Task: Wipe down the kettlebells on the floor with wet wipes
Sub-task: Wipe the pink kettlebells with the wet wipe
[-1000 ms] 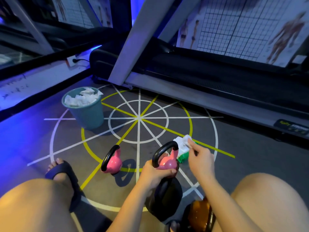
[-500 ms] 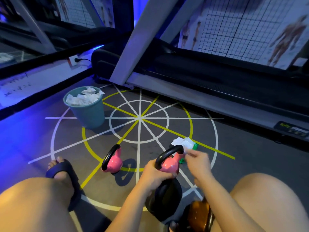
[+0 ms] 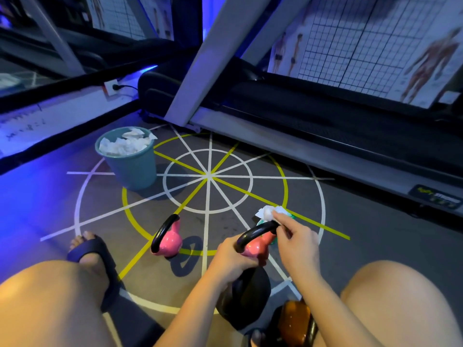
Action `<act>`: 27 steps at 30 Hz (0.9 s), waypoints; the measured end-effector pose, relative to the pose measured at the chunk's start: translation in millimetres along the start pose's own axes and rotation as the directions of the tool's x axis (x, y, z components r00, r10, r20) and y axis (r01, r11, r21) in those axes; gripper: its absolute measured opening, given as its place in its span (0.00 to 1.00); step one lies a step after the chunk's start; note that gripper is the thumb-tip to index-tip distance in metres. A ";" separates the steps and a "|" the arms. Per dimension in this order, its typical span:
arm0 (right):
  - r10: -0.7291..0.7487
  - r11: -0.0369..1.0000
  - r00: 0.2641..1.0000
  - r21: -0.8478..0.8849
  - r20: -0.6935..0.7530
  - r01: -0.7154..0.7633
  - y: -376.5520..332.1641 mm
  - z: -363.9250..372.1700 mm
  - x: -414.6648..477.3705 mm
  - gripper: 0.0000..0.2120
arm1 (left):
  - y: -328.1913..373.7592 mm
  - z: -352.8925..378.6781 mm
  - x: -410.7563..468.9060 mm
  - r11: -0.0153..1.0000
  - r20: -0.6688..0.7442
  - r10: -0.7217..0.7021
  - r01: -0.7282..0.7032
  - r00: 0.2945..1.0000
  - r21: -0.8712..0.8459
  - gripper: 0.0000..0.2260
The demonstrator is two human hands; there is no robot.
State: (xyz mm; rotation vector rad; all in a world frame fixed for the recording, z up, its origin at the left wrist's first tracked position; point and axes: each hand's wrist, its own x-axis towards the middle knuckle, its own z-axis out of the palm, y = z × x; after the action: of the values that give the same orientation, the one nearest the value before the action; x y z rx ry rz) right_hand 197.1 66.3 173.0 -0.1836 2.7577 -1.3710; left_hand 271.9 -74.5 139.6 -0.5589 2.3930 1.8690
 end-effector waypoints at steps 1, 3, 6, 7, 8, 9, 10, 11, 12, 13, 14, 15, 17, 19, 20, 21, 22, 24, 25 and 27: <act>-0.007 0.999 1.000 -0.032 0.008 0.008 -1.1 -3.8 -2.6 0.20 | 1.9 0.7 0.1 1.000 -0.005 -0.004 0.004 1.000 0.018 0.16; -0.065 0.994 0.997 -0.080 0.037 0.068 -5.5 -10.5 -6.9 0.21 | 6.1 3.5 1.2 0.997 -0.016 -0.018 0.019 1.000 0.074 0.13; -0.175 0.967 0.970 -0.153 0.170 0.202 -20.6 -6.2 -20.2 0.21 | 10.1 6.8 3.7 0.983 -0.020 -0.036 0.039 0.999 0.177 0.10; -0.211 0.953 0.960 -0.178 0.185 0.244 -23.6 -2.6 -26.1 0.21 | 10.3 6.8 3.9 0.983 -0.018 -0.048 0.050 0.999 0.177 0.09; -0.237 0.946 0.954 -0.183 0.181 0.270 -25.8 0.3 -30.2 0.22 | 10.7 5.9 3.2 0.986 -0.014 -0.054 0.055 0.998 0.160 0.09; -0.233 0.947 0.957 -0.184 0.170 0.263 -28.2 1.5 -32.7 0.23 | 10.2 4.8 3.0 0.988 -0.008 -0.049 0.049 0.999 0.145 0.11; -0.201 0.954 0.967 -0.192 0.156 0.229 -29.9 1.1 -32.1 0.23 | 9.1 4.2 3.3 0.988 -0.004 -0.040 0.040 0.999 0.147 0.13; -0.160 0.959 0.977 -0.213 0.138 0.187 -31.4 0.3 -29.3 0.23 | 8.4 4.0 2.8 0.987 -0.004 -0.033 0.034 0.999 0.154 0.13; -0.130 0.959 0.984 -0.236 0.122 0.155 -32.8 -1.3 -26.6 0.23 | 8.5 4.1 1.7 0.987 -0.010 -0.034 0.036 0.999 0.154 0.13; -0.119 0.956 0.987 -0.257 0.111 0.144 -34.7 -2.5 -23.8 0.23 | 8.2 4.0 0.9 0.990 -0.019 -0.038 0.041 0.999 0.136 0.12; -0.118 0.953 0.986 -0.267 0.118 0.146 -37.1 -2.3 -22.1 0.22 | 6.3 3.5 1.3 0.993 -0.024 -0.044 0.046 0.999 0.112 0.12; -0.121 0.941 0.981 -0.296 0.151 0.161 -41.6 -1.2 -23.1 0.22 | 4.4 2.5 2.1 0.995 -0.021 -0.050 0.052 0.999 0.088 0.12; -0.147 0.884 0.959 -0.403 0.243 0.238 -52.3 8.4 -33.3 0.22 | 2.4 0.4 3.0 0.996 -0.009 -0.059 0.059 0.998 0.066 0.08; -0.226 0.807 0.921 -0.469 0.318 0.360 -63.1 18.8 -44.8 0.20 | 3.9 -1.2 4.6 0.992 -0.021 -0.080 0.082 0.997 0.099 0.03; -0.253 0.765 0.901 -0.497 0.351 0.409 -67.7 22.5 -47.0 0.20 | 3.8 -1.8 5.7 0.989 -0.030 -0.090 0.092 0.996 0.112 0.02; -0.251 0.727 0.884 -0.526 0.395 0.442 -71.1 23.6 -45.3 0.20 | 4.4 -2.3 5.7 0.989 -0.035 -0.094 0.097 0.995 0.110 0.02; -0.233 0.690 0.864 -0.551 0.447 0.470 -73.3 20.9 -42.6 0.21 | 3.8 -2.0 5.8 0.989 -0.038 -0.096 0.099 0.995 0.108 0.03; -0.181 0.615 0.817 -0.585 0.547 0.528 -81.2 15.6 -33.4 0.18 | 0.5 -0.4 7.4 0.987 -0.029 -0.095 0.098 0.995 0.125 0.04; -0.161 0.584 0.796 -0.593 0.584 0.554 -87.2 9.8 -29.4 0.14 | -1.0 1.3 8.2 0.987 -0.026 -0.096 0.098 0.995 0.126 0.06; -0.056 0.489 0.772 -0.657 0.633 0.573 -98.0 -1.7 -20.4 0.11 | -1.3 4.6 8.3 0.987 -0.030 -0.108 0.111 0.994 0.116 0.08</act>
State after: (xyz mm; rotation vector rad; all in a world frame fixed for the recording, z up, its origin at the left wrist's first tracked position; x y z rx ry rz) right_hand 225.1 11.7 252.1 -1.0209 2.6280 0.1878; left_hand 263.7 -72.5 135.1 -0.6906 2.4135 1.6756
